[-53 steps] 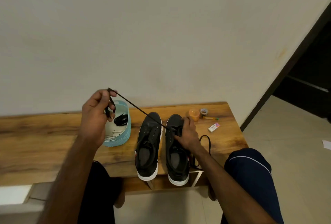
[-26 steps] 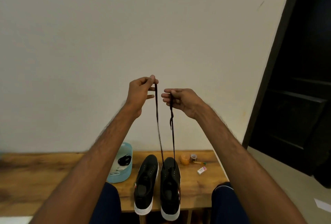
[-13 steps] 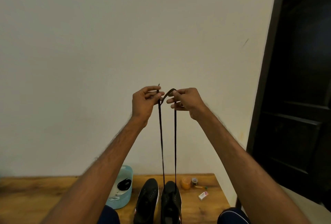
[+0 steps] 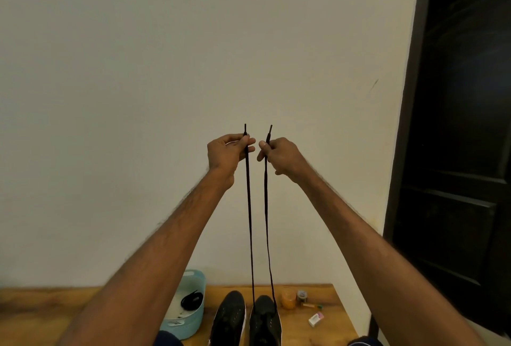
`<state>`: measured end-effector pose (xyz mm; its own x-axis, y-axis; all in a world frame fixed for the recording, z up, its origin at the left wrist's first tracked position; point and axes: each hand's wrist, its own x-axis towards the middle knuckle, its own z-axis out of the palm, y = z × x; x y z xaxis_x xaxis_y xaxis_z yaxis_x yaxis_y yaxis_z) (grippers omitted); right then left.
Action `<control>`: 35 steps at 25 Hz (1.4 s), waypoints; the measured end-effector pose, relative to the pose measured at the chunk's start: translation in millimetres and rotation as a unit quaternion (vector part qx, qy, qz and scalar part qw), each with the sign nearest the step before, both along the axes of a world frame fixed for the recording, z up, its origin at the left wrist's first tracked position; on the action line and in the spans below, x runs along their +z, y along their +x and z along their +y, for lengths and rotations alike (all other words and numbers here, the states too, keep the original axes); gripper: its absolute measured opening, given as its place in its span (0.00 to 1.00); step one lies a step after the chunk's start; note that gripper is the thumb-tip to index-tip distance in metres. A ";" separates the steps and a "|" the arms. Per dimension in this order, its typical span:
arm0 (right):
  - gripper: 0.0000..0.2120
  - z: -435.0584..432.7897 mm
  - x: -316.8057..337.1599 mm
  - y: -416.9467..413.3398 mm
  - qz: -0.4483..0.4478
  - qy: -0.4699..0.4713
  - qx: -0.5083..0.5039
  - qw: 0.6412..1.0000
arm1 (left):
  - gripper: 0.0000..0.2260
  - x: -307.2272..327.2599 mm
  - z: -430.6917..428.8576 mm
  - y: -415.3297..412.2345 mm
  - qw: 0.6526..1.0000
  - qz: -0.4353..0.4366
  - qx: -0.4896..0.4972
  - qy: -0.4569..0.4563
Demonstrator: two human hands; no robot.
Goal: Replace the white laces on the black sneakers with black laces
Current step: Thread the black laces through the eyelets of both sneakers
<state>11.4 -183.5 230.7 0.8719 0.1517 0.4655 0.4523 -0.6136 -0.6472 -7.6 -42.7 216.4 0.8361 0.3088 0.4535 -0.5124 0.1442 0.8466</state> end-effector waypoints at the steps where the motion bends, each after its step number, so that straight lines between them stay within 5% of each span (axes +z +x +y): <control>1: 0.21 0.2 -1.8 1.5 0.000 -0.005 0.001 1.000 | 0.07 1.8 0.1 0.7 1.000 0.002 0.001 0.006; 7: 0.21 -10.0 -26.3 6.4 0.035 0.027 0.013 0.999 | 0.05 -19.7 5.9 9.3 1.000 0.021 0.004 0.021; 12: 0.16 -45.3 -153.7 24.3 0.188 0.106 0.044 0.976 | 0.07 -141.2 16.9 36.9 0.964 0.111 0.067 0.230; 15: 0.14 -59.2 -266.1 40.3 0.275 0.084 0.003 0.958 | 0.13 -244.9 12.0 48.5 0.892 0.214 0.044 0.395; 20: 0.11 -57.7 -412.8 54.8 0.376 0.108 -0.065 0.918 | 0.08 -367.5 -8.0 72.2 0.754 0.297 0.046 0.583; 26: 0.08 -35.7 -461.9 84.7 0.371 0.020 -0.103 0.923 | 0.11 -438.0 -27.1 97.9 0.655 0.349 0.057 0.668; 29: 0.08 -24.6 -472.9 94.9 0.375 -0.003 -0.102 0.921 | 0.10 -453.0 -25.1 105.4 0.651 0.373 0.060 0.658; 35: 0.09 -24.2 -482.4 105.7 0.406 0.016 -0.110 0.907 | 0.11 -465.4 -3.8 114.2 0.715 0.459 0.032 0.527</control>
